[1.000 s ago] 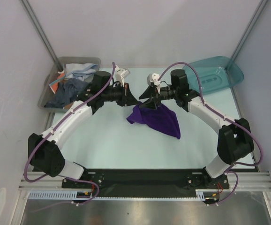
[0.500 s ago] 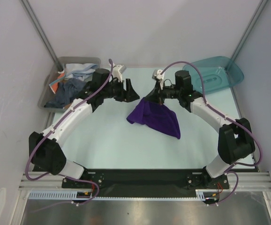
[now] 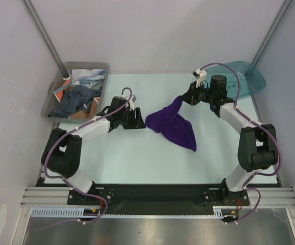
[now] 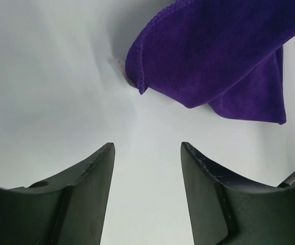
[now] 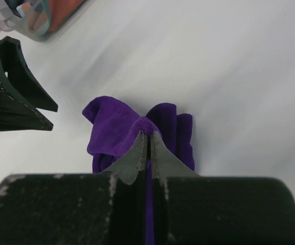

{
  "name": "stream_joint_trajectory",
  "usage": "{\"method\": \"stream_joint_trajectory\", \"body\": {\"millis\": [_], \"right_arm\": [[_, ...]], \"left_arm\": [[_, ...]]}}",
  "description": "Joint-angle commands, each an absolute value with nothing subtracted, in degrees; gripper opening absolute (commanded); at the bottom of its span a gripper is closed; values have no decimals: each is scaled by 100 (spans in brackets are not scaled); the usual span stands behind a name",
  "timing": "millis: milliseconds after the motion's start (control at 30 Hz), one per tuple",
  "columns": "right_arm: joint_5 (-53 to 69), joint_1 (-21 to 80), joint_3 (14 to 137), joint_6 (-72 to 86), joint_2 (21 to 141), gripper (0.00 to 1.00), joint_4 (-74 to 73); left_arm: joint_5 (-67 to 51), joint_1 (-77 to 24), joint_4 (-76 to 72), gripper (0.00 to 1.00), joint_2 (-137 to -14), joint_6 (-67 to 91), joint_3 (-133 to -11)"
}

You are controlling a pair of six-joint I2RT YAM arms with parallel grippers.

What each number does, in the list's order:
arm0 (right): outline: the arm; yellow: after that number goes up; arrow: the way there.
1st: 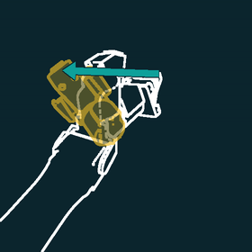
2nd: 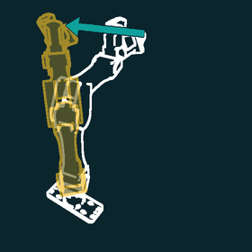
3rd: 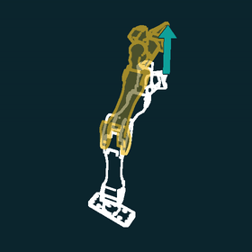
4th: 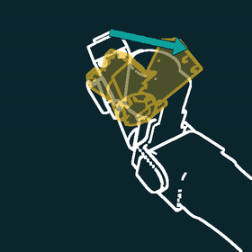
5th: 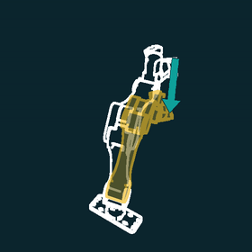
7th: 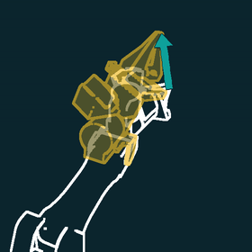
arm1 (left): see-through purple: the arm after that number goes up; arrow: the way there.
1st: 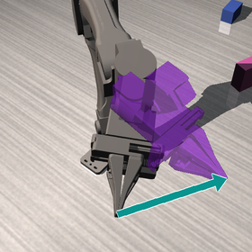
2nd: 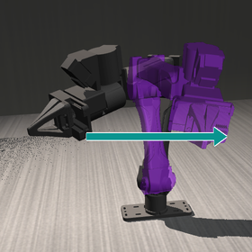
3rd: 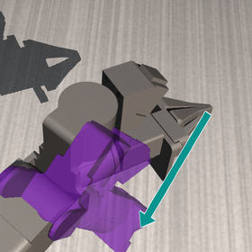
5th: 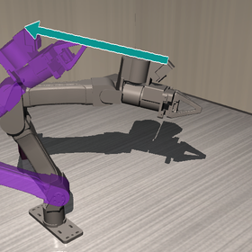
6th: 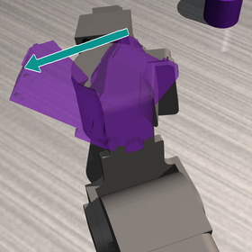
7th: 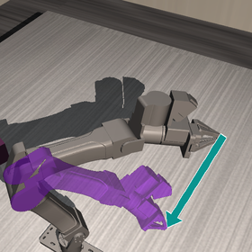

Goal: Fold and stack the towels
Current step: Flatten out the crumpled towel

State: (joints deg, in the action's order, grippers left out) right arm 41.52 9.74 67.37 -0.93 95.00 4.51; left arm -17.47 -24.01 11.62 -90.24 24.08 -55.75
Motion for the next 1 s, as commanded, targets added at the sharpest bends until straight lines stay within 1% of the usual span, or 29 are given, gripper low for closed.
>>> {"method": "stream_joint_trajectory", "body": {"millis": [0, 133, 300, 400, 467, 567, 667, 767, 800, 833, 867, 967], "right_arm": [[4131, 949, 6697, 44, 9562, 0, 589], [4131, 905, 6636, 53, 9580, 0, 642], [4210, 888, 6645, 53, 9606, 0, 668], [4236, 879, 6636, 70, 9607, 0, 721], [4245, 888, 6636, 79, 9615, 0, 747], [4254, 844, 6636, 79, 9668, 0, 765], [4315, 809, 6636, 105, 9729, 0, 791], [4307, 800, 6627, 114, 9764, 0, 782], [4333, 800, 6627, 97, 9773, 0, 774], [4342, 800, 6618, 88, 9782, 0, 773], [4316, 782, 6627, 114, 9782, 0, 782], [3826, 774, 6897, 202, 9721, 0, 555]], "left_arm": [[-2021, -2470, 124, 60, -9280, 2505, -5616], [-2144, -2470, -211, 61, -9676, 2356, -5818], [-2039, -2470, -44, 58, -10116, 2189, -6091], [-2013, -2470, -70, 57, -10265, 2171, -6108], [-2004, -2470, -70, 56, -10362, 2136, -6170], [-1960, -2470, -44, 50, -10529, 2092, -6319], [-1960, -2470, 95, 49, -10696, 2039, -6512], [-1942, -2470, 193, 37, -10819, 1995, -6679], [-1934, -2470, 237, 23, -10828, 1986, -6732], [-1899, -2470, 324, 14, -10828, 1978, -6776], [-1898, -2470, 386, 0, -10811, 1943, -6846], [-1793, -2470, 904, 0, -10566, 1872, -7074]]}}
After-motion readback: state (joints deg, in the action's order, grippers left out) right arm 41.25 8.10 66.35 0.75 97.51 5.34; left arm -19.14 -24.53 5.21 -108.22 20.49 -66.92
